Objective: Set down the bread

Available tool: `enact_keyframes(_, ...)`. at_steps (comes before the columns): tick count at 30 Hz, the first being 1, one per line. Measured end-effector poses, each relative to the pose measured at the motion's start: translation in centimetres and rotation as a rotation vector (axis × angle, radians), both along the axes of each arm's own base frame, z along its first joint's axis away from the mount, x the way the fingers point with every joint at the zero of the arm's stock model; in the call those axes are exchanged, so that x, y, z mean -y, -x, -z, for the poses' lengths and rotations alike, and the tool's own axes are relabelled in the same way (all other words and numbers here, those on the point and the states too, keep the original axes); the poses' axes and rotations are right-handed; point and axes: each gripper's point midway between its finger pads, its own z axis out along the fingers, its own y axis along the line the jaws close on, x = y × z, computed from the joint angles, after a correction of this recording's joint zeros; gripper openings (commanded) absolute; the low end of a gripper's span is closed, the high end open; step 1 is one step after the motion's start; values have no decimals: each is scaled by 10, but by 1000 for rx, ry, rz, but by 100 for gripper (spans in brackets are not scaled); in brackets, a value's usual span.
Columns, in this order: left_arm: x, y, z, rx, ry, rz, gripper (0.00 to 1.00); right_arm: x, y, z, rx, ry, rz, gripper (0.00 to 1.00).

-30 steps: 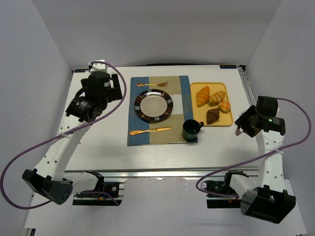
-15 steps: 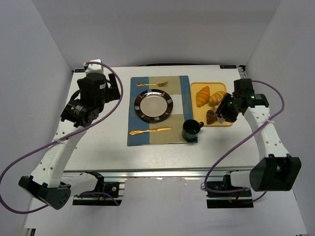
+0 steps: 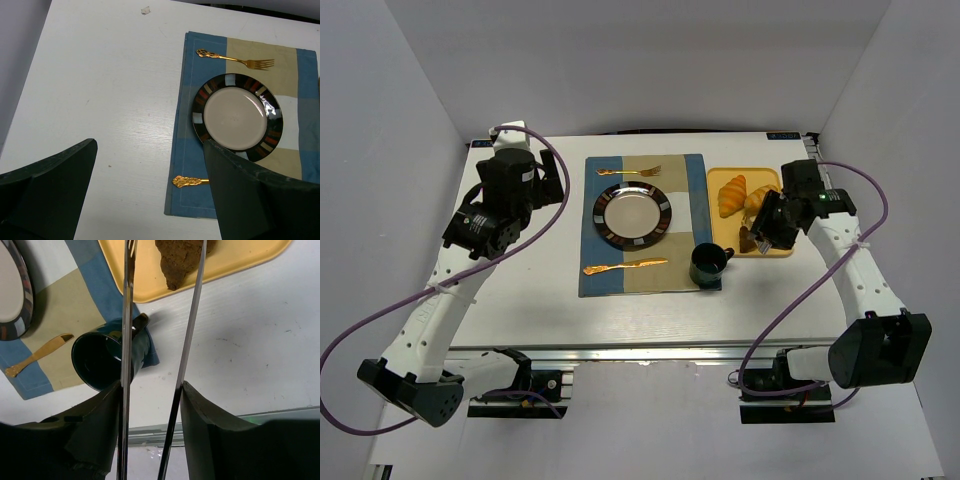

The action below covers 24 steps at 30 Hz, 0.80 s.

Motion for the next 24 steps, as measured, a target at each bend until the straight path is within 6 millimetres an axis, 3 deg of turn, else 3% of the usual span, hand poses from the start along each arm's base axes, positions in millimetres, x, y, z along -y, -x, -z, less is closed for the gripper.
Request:
enact_keyframes(9,0,0,0,0,0,0,98,3,-1,1,2,32,8,61)
enact_keyframes(16,0,0,0,0,-1,0,98,6,-1,23,-51,59,14,61)
enact_keyframes(19,0,0,0,-1,-4,0,98,7,-2,37,-85,69,13,58)
enact_keyframes(24,-2,0,0,0,-8,-5,98,6,-4,48,-114,70,6,39)
